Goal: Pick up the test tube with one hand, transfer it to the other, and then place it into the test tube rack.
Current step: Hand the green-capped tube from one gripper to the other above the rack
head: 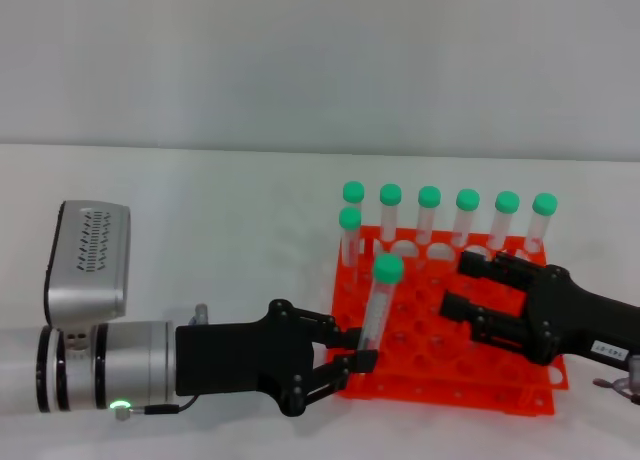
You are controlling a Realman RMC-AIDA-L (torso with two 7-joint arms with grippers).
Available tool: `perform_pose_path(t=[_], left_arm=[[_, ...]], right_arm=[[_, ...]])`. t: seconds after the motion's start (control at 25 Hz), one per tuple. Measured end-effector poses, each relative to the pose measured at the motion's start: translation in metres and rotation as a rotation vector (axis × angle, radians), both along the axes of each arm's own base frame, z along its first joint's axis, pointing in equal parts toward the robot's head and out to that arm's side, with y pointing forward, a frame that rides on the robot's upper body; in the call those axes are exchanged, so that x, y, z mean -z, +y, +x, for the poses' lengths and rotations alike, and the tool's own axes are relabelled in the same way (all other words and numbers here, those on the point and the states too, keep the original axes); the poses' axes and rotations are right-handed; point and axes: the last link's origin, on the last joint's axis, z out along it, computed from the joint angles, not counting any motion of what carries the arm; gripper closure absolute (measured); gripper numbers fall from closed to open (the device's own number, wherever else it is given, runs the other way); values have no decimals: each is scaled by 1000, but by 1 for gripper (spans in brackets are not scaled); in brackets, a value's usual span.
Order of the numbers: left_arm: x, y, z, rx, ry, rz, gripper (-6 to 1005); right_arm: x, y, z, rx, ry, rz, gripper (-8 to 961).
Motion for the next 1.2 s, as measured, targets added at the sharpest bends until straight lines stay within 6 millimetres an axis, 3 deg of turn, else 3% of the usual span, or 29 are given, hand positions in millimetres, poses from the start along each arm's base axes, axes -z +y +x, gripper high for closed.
perform_pose_path(t=[0.24,1.2], left_arm=[[2,3,5,14,2,-5,743],[10,13,7,-17,23,28,731]], right_arm=[[6,2,-9,-20,6,-1,234],[31,0,-28,-43,14,7,264]])
